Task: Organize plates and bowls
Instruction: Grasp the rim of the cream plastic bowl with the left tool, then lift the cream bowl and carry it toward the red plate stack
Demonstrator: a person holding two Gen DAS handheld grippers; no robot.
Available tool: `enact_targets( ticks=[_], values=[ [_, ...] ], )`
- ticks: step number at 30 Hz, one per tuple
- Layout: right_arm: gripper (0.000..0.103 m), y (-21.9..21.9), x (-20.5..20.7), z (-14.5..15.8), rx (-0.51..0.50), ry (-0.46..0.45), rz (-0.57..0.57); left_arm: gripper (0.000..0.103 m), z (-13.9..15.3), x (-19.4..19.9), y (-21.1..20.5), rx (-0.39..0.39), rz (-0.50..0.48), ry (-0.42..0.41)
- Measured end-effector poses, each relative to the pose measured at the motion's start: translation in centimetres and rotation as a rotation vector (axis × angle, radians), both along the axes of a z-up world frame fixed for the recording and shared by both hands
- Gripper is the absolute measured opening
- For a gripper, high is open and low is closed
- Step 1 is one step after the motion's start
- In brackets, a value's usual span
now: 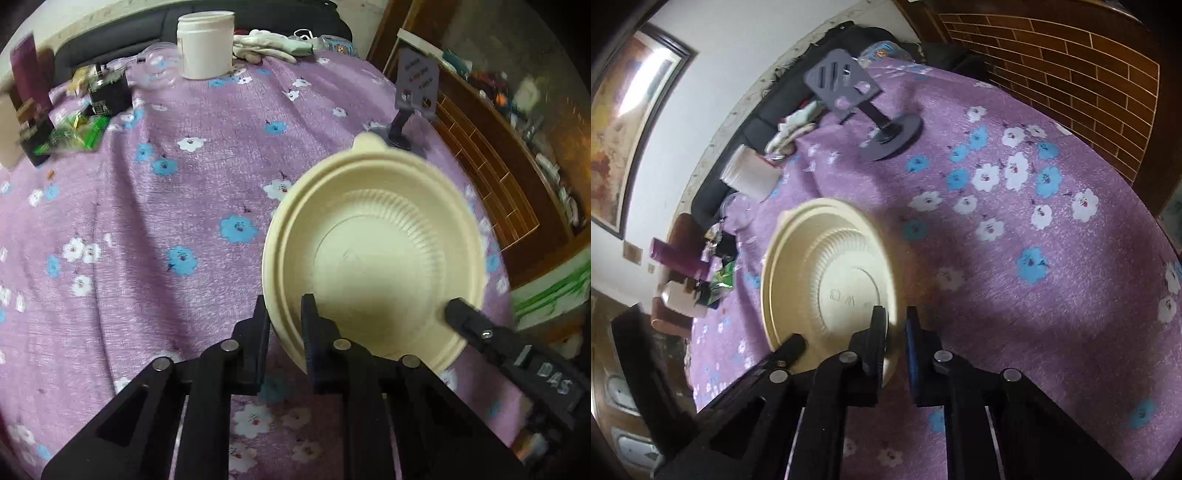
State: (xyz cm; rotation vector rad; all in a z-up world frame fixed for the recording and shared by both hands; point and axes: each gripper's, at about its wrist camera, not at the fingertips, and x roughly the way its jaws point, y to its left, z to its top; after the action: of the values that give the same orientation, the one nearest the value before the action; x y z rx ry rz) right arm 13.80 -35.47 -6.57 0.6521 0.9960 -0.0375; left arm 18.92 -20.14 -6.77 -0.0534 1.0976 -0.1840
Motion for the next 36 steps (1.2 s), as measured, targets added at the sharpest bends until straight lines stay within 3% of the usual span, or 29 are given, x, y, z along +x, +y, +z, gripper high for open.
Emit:
enact_targets(
  ticks=[23, 36],
  values=[
    [0.010, 7.9, -9.7, 2.6, -0.017, -0.101, 0.104, 0.014, 2.4, -8.7, 8.0, -0.025, 0.055, -0.055],
    [0.010, 11.7, -12.3, 2.4, -0.037, -0.114, 0.161, 0.014, 2.4, -12.5, 11.7, -0.018, 0.096, -0.089]
  ],
)
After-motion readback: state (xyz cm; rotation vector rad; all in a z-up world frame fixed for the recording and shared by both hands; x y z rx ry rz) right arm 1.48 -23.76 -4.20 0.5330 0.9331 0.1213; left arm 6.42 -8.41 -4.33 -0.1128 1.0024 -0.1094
